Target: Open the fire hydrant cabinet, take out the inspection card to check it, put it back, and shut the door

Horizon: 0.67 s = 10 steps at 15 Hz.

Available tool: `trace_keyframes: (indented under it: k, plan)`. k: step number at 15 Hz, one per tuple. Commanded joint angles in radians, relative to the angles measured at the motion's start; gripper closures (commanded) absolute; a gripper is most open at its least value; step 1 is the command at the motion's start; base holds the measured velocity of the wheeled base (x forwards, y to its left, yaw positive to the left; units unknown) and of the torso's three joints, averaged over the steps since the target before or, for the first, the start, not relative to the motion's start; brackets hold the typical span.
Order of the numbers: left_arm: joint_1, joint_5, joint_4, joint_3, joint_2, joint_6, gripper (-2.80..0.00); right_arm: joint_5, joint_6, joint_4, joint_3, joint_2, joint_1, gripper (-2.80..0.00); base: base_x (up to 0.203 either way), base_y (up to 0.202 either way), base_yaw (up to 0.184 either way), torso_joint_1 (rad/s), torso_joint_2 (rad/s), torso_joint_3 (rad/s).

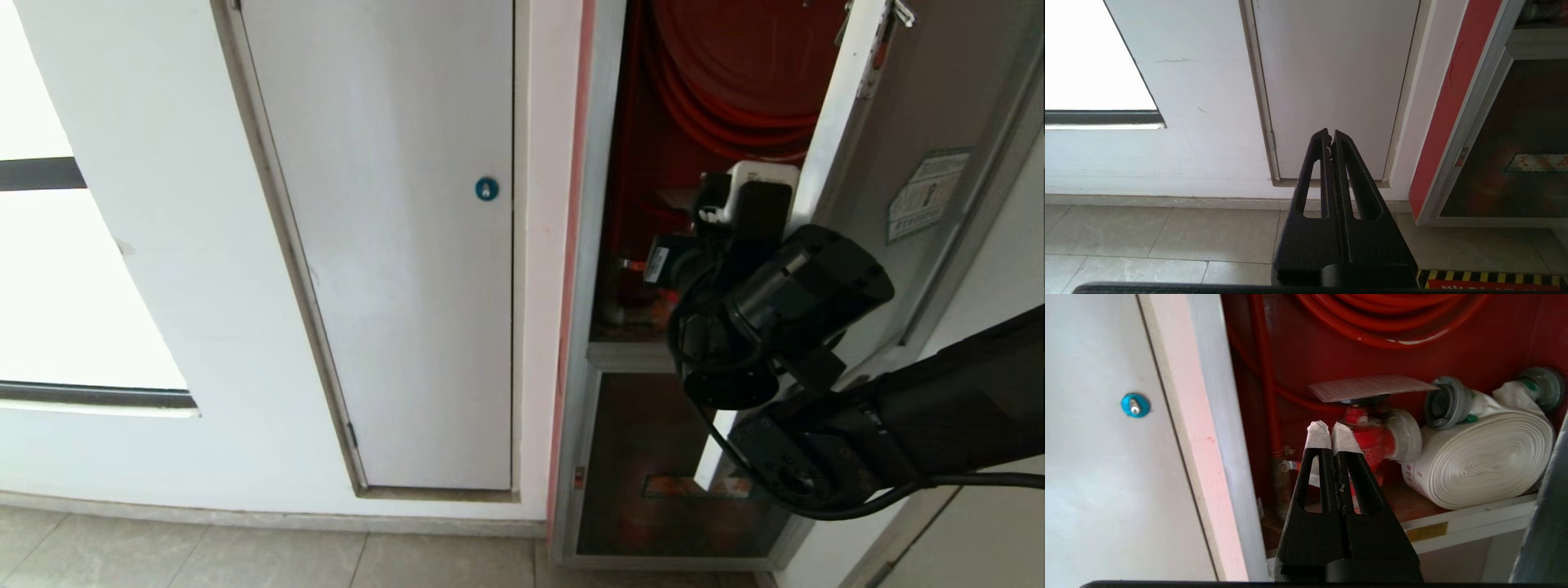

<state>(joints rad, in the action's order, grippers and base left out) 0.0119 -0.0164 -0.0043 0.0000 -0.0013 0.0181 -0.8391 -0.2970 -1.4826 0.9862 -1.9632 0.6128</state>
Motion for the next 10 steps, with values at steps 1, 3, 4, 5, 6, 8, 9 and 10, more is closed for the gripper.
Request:
trace_keyframes:
  k: [1, 3, 4, 5, 6, 8, 9, 10]
  plan:
    - [0.000, 0.000, 0.000, 0.003, 0.000, 0.001, 0.00, -0.005, -0.002, -0.008, -0.003, 0.012, -0.001, 0.00, 0.000, 0.000, 0.000, 0.000, 0.00, 0.000]
    - [0.000, 0.000, 0.000, 0.003, 0.000, 0.000, 0.00, -0.006, -0.002, -0.008, -0.007, 0.022, -0.002, 0.00, 0.000, 0.000, 0.000, 0.000, 0.00, 0.000]
    - [0.000, 0.001, 0.000, 0.003, 0.000, 0.000, 0.00, -0.006, -0.002, -0.008, -0.007, 0.026, -0.004, 0.00, 0.000, 0.000, 0.000, 0.000, 0.00, 0.000]
    - [0.000, 0.000, 0.000, 0.003, 0.000, 0.001, 0.00, -0.007, -0.002, -0.008, -0.009, 0.027, -0.006, 0.00, 0.000, 0.000, 0.000, 0.000, 0.00, 0.000]
    - [0.000, 0.000, 0.000, 0.003, 0.000, 0.002, 0.00, -0.008, -0.002, -0.008, -0.011, 0.027, -0.008, 0.00, 0.000, 0.000, 0.000, 0.000, 0.00, 0.000]
    - [0.000, 0.000, 0.000, 0.003, 0.000, 0.000, 0.00, -0.008, -0.005, -0.007, -0.019, 0.034, -0.010, 0.00, 0.000, 0.000, 0.000, 0.000, 0.00, 0.000]
    - [0.000, 0.000, 0.000, 0.003, 0.000, 0.000, 0.00, -0.008, -0.005, -0.007, -0.027, 0.036, -0.010, 0.00, 0.000, 0.000, 0.000, 0.000, 0.00, 0.000]
    - [0.000, 0.000, 0.000, 0.003, 0.000, 0.000, 0.00, -0.008, -0.005, -0.007, -0.030, 0.040, -0.011, 0.00, 0.000, 0.000, 0.000, 0.000, 0.00, 0.000]
